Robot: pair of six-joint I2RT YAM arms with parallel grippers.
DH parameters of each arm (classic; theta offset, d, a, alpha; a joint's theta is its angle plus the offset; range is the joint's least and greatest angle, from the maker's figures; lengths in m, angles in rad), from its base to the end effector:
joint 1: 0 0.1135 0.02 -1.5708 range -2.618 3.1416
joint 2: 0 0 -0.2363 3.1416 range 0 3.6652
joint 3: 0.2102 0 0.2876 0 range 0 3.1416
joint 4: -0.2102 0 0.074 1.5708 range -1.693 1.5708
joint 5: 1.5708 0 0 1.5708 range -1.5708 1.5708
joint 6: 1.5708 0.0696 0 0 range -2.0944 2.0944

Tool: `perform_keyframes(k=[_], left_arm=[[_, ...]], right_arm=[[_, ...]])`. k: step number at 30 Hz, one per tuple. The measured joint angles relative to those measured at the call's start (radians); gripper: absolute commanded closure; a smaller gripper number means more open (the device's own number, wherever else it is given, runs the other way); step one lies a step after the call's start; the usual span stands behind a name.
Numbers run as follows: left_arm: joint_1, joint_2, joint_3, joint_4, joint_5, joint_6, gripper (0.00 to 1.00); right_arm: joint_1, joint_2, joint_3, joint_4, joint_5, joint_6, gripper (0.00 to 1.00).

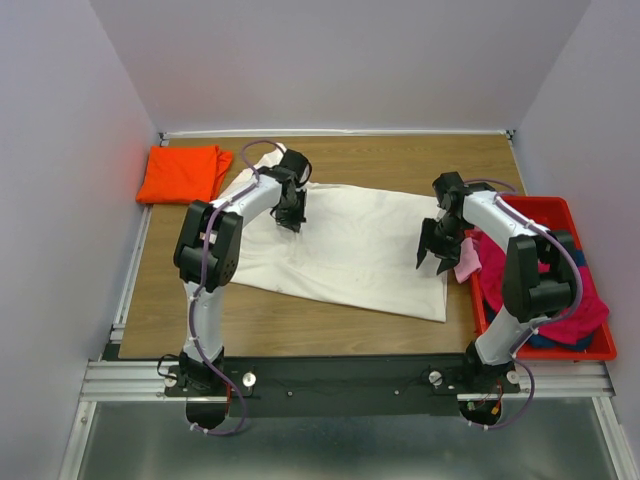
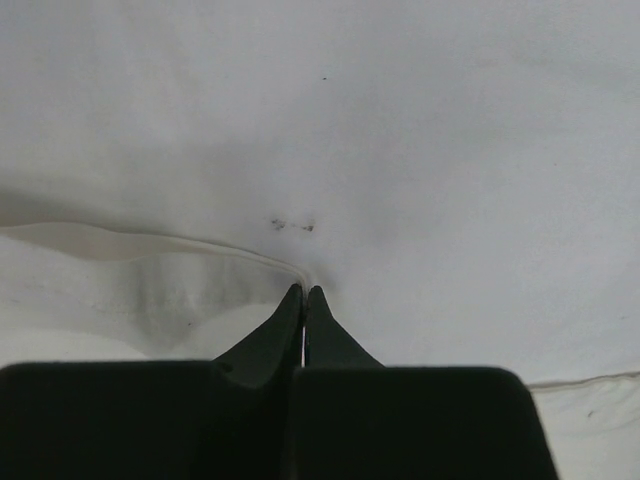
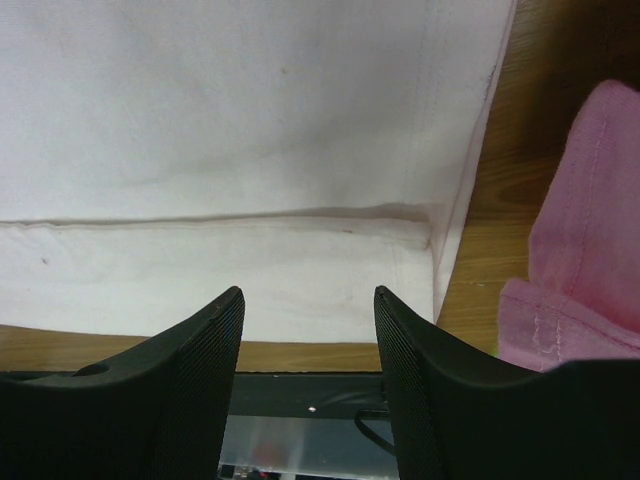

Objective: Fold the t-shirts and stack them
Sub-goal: Fold the tshirt

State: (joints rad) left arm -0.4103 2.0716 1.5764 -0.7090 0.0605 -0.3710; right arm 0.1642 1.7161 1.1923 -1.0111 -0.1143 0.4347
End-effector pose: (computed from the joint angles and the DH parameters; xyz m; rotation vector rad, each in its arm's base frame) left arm 0.4209 -0.1877 0.1060 0.0710 2.8115 -0.2772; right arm 0.3272 0.0622 0.1155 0.4196 3.1072 0.1880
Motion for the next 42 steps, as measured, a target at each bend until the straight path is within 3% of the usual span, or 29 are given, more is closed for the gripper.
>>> perform_keyframes(k=[7, 13, 20, 31, 42], left_arm=[[-0.003, 0.0, 0.034, 0.003, 0.011, 0.008, 0.45], [0.004, -0.046, 0.064, 0.011, 0.012, 0.005, 0.27], [0.072, -0.201, -0.062, 0.083, 0.018, 0.014, 0.23], [0.275, -0.219, -0.324, 0.2, 0.031, 0.043, 0.21], [0.3, -0.27, -0.438, 0.309, 0.039, 0.064, 0.21]], right_arm=[[0.0, -0.005, 0.005, 0.002, -0.01, -0.002, 0.38], [0.013, -0.005, 0.075, 0.026, -0.032, -0.008, 0.38], [0.058, 0.008, 0.134, 0.109, -0.065, -0.009, 0.38], [0.086, 0.108, 0.036, 0.243, -0.066, -0.009, 0.38], [0.085, 0.077, -0.076, 0.304, -0.054, 0.023, 0.38]])
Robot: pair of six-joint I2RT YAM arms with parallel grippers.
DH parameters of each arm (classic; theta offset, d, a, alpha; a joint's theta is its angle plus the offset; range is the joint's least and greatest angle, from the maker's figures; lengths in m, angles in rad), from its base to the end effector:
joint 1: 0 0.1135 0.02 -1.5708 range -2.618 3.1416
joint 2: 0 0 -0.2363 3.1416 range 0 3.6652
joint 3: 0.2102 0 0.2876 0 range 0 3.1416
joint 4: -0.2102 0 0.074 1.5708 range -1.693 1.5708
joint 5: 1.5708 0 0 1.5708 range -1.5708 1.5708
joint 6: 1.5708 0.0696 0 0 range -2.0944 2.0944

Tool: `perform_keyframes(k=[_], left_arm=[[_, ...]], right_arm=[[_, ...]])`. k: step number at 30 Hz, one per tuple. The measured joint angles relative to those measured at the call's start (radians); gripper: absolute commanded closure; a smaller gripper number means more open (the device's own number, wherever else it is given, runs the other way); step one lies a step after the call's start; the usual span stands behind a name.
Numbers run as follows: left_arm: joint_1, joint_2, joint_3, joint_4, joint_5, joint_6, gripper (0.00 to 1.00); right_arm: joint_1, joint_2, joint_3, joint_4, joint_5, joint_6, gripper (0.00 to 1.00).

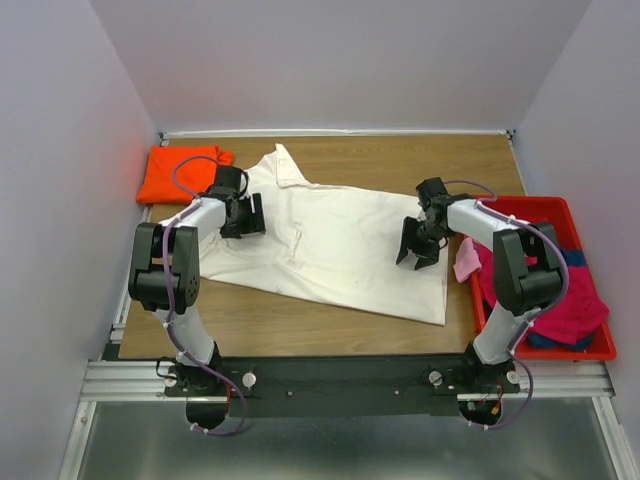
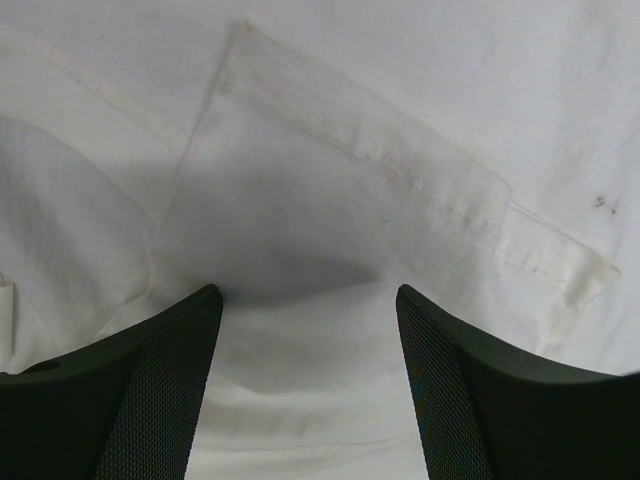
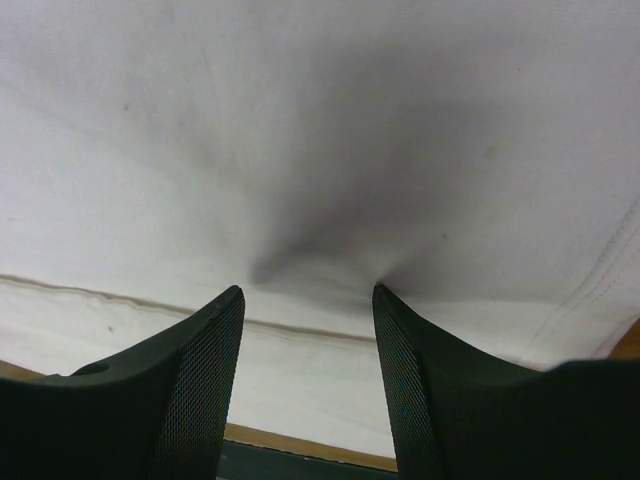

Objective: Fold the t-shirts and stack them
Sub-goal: Fold the tshirt

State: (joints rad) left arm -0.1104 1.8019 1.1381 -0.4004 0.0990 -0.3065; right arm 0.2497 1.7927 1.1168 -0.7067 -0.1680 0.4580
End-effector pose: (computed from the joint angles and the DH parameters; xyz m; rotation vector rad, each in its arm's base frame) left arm 0.3989 -0.0511 0.0922 -0.2259 2.6438 -0.2707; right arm 0.3418 0.0992 0.0748 0.2887 2.9912 0.3356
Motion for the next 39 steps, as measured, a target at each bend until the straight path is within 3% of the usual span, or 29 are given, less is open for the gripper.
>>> perform_keyframes(k=[15, 21, 26, 31, 39], left_arm=[[0.006, -0.187, -0.203, -0.057, 0.002, -0.088, 0.21], [0.006, -0.2, -0.172, -0.149, 0.006, -0.105, 0.21], [0.006, -0.183, 0.037, -0.23, 0.007, -0.102, 0.21], [0.006, -0.098, 0.322, -0.198, 0.021, -0.089, 0.23], [-0.013, 0.283, 0.785, -0.191, 0.08, -0.064, 0.23]], right_arm=[[0.0, -0.095, -0.119, -0.027, -0.002, 0.055, 0.38], [0.0, -0.089, -0.071, -0.109, 0.005, 0.053, 0.38], [0.0, -0.085, 0.121, -0.163, 0.055, 0.053, 0.34], [-0.001, -0.061, 0.304, -0.175, 0.14, 0.044, 0.34], [-0.065, 0.146, 0.44, -0.173, 0.262, 0.011, 0.41]])
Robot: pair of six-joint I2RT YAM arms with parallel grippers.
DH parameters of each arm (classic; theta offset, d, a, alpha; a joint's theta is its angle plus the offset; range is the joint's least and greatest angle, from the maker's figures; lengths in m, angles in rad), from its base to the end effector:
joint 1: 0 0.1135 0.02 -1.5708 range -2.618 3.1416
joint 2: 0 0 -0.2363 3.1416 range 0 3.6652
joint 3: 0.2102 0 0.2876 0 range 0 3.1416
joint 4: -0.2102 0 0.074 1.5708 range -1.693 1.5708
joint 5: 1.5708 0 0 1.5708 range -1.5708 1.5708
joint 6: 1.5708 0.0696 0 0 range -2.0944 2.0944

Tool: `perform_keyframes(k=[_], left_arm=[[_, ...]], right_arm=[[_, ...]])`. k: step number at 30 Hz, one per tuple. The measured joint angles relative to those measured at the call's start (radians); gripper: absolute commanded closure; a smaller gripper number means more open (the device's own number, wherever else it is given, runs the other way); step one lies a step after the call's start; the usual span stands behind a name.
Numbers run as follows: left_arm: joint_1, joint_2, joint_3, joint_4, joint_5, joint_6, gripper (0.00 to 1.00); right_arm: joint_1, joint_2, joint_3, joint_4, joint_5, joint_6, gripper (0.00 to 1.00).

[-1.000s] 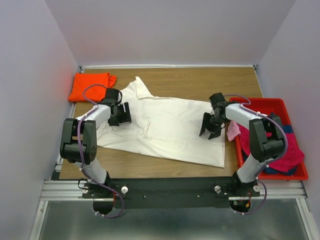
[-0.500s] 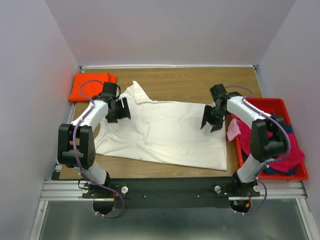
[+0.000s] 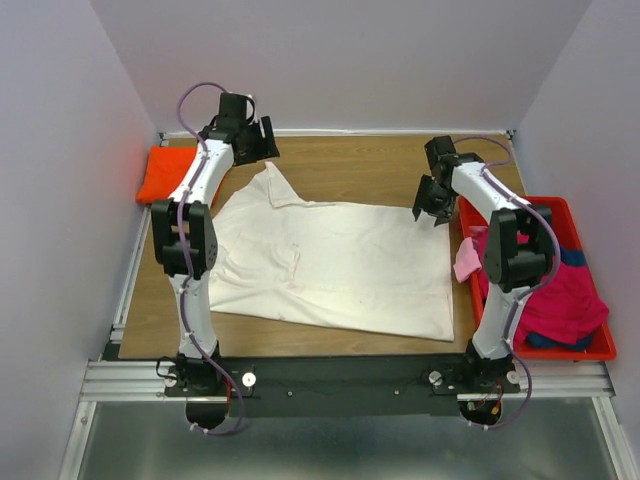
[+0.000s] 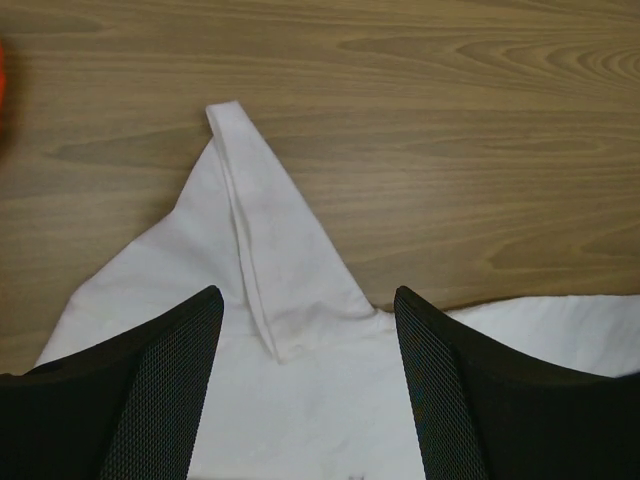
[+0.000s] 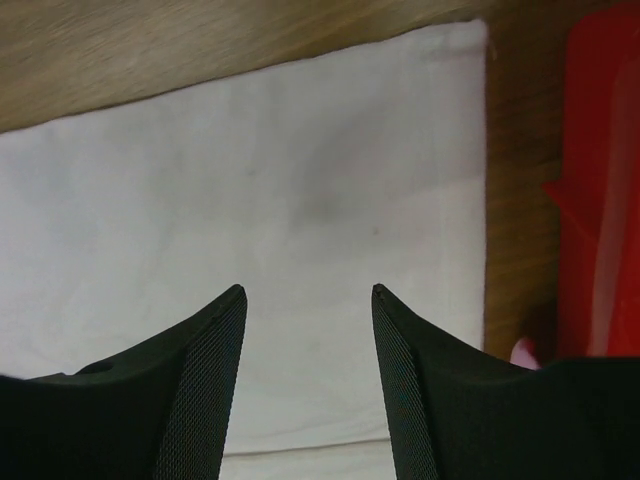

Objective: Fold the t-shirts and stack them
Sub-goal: Fold the tshirt

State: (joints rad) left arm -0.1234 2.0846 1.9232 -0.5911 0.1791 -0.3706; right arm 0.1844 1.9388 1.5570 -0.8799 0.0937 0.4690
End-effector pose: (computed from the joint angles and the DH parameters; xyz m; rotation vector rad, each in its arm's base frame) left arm 0.5219 -0.0772 0.2359 -0.1990 2.3443 -0.4539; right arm 0.4258 0.0728 0.1484 0.4202 2.7877 0.0158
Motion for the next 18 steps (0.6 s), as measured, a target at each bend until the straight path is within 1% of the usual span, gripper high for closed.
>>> perform_keyframes(k=[2, 6, 13, 14, 18], left_arm=[[-0.005, 0.088, 0.095, -0.008, 0.002, 0.008, 0.24], [-0.014, 0.187, 0.166, -0.019, -0.005, 0.016, 0.25], [-0.014, 0.248, 0.18, 0.015, -0.069, 0.022, 0.27], [-0.014, 0.252, 0.18, 0.022, -0.074, 0.022, 0.3], [-0.014, 0.299, 0.201, 0.079, -0.093, 0.018, 0.34]], right_arm=[[-0.027, 0.047, 0.013, 0.001, 0.015, -0.006, 0.41], [-0.065, 0.093, 0.044, 0.003, 0.031, -0.011, 0.41], [-0.067, 0.097, 0.071, 0.013, 0.032, -0.014, 0.41], [-0.066, 0.097, 0.071, 0.014, 0.032, -0.014, 0.42], [-0.066, 0.097, 0.064, 0.018, 0.031, -0.013, 0.43]])
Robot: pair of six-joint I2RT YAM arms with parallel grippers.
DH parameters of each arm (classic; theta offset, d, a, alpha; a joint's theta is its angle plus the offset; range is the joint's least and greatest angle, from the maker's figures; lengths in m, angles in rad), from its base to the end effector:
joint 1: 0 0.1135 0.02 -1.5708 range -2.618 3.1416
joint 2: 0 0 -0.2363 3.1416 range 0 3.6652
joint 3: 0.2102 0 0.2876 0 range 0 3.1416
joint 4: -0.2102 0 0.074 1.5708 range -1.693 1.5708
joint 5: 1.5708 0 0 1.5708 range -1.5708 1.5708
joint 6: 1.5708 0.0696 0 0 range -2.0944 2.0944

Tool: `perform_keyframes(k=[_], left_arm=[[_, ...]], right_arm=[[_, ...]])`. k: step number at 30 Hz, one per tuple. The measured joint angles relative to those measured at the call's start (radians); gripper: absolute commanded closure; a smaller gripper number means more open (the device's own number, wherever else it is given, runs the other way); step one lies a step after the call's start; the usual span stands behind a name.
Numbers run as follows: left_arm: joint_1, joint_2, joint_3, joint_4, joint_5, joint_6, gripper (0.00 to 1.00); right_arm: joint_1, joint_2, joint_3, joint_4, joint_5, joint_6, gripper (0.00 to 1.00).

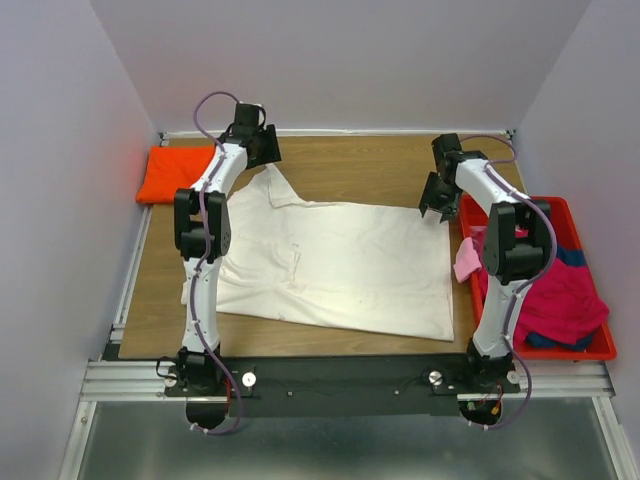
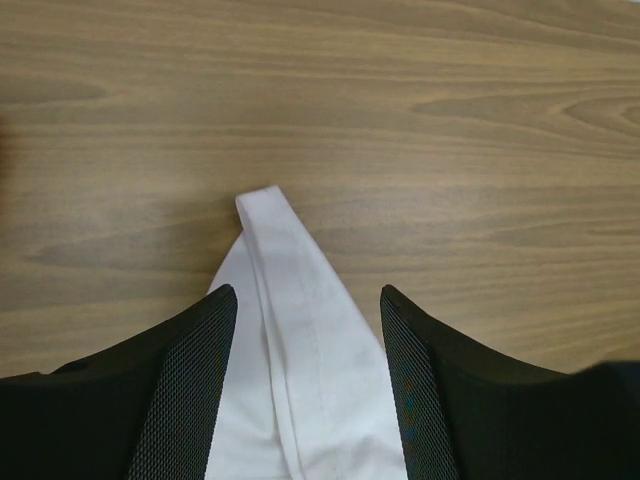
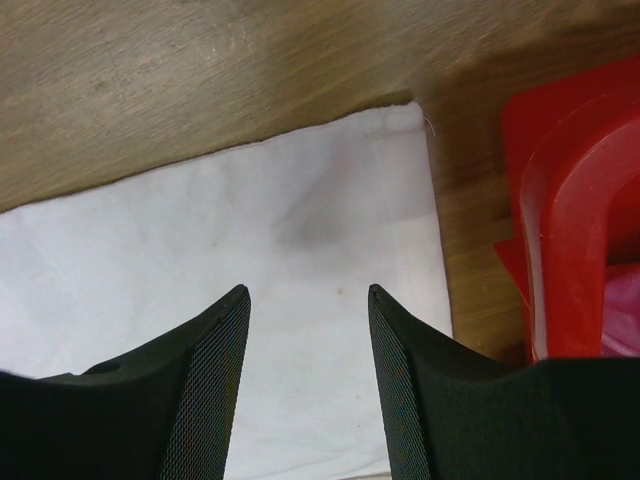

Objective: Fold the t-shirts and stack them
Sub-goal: Fold the tshirt

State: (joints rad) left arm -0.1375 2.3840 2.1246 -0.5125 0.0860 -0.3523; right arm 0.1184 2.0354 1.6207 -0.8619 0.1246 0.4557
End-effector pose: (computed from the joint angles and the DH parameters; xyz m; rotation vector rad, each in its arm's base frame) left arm 0.5753 -0.0856 0.1618 -0.2107 2.3554 -0.3407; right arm 0.4468 0.0444 0.1294 0.4998 2.7798 -0.0505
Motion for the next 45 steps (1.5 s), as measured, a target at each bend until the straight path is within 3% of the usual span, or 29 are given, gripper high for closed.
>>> perform_keyframes(k=[5, 28, 32, 37, 45], left_arm=[[0.0, 0.069, 0.035, 0.055, -0.003, -0.01, 0.4], [0.0, 0.157, 0.078, 0.121, -0.097, -0.045, 0.44], [0.0, 0.158, 0.078, 0.119, -0.105, -0.05, 0.56], [0.0, 0.16, 0.078, 0.117, -0.106, -0.051, 0.86], [0.0, 0.161, 0.078, 0.115, -0.106, -0.048, 1.0]], right_arm=[[0.0, -0.001, -0.014, 0.0, -0.006, 0.004, 0.43], [0.0, -0.01, -0.042, 0.001, -0.017, 0.005, 0.44], [0.0, -0.01, -0.042, 0.001, -0.019, 0.005, 0.44], [0.0, -0.01, -0.045, 0.001, -0.022, 0.005, 0.44], [0.0, -0.01, -0.055, 0.001, -0.021, 0.005, 0.43]])
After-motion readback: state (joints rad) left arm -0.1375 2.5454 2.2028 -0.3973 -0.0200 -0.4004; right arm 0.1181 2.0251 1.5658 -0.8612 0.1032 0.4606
